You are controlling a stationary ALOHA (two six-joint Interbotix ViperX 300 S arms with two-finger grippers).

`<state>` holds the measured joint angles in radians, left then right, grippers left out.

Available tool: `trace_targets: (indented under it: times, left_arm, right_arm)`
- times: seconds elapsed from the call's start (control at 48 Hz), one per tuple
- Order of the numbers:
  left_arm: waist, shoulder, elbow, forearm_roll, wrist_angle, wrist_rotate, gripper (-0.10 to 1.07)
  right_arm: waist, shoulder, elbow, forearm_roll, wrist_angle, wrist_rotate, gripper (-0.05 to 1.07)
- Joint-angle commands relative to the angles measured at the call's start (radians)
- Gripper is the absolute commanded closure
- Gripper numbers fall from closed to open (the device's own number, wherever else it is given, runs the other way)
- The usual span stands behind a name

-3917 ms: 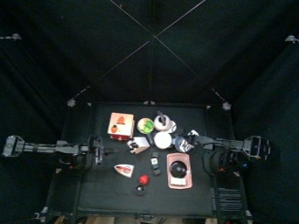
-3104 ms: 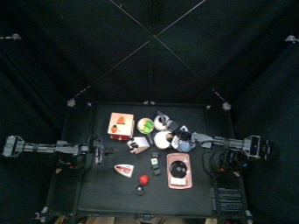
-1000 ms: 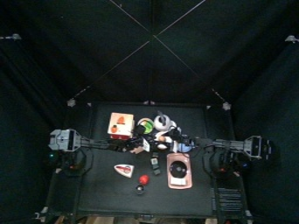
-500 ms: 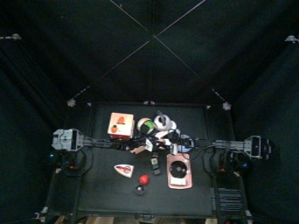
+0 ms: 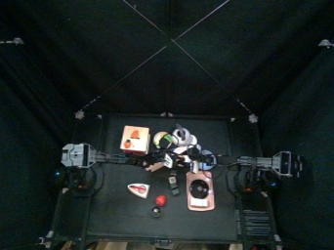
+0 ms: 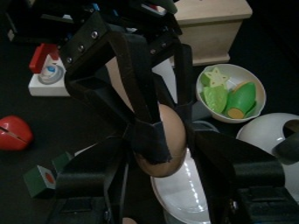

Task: Remove egg shell

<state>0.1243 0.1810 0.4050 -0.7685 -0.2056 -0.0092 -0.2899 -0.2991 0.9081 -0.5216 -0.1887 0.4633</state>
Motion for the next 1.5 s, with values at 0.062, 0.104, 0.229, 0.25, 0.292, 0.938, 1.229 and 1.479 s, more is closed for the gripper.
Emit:
trace_targets:
  times: [0.062, 0.104, 0.229, 0.25, 0.292, 0.938, 1.229, 1.479]
  left_arm:
    - [0.003, -0.028, -0.011, 0.005, 0.048, 0.003, 0.11]
    - [0.003, -0.029, -0.009, 0.006, 0.055, 0.005, 0.11]
    - [0.003, -0.028, -0.011, 0.017, 0.072, 0.005, 0.1]
    - [0.003, -0.028, -0.011, 0.017, 0.074, 0.005, 0.1]
    - [0.002, -0.028, -0.011, 0.02, 0.074, 0.005, 0.1]
    - [0.021, -0.052, -0.002, 0.032, 0.21, 0.003, 0.11]
    - [0.026, -0.038, -0.002, 0.009, 0.218, 0.003, 0.12]
    - [0.028, -0.032, -0.008, 0.011, 0.212, 0.005, 0.22]
  right_arm:
    - [-0.012, -0.012, -0.014, 0.006, -0.006, 0.005, 0.34]
    - [-0.015, -0.011, -0.014, 0.005, -0.006, 0.005, 0.34]
    - [-0.02, -0.003, -0.014, 0.005, -0.006, 0.003, 0.34]
    - [-0.02, -0.002, -0.014, 0.006, -0.006, 0.003, 0.34]
    - [-0.021, 0.0, -0.014, 0.006, -0.006, 0.005, 0.34]
    - [-0.031, 0.005, -0.012, 0.006, -0.006, 0.005, 0.35]
    - [-0.032, 0.003, -0.011, 0.006, -0.006, 0.005, 0.35]
    - [-0.032, 0.006, -0.012, 0.003, -0.006, 0.003, 0.35]
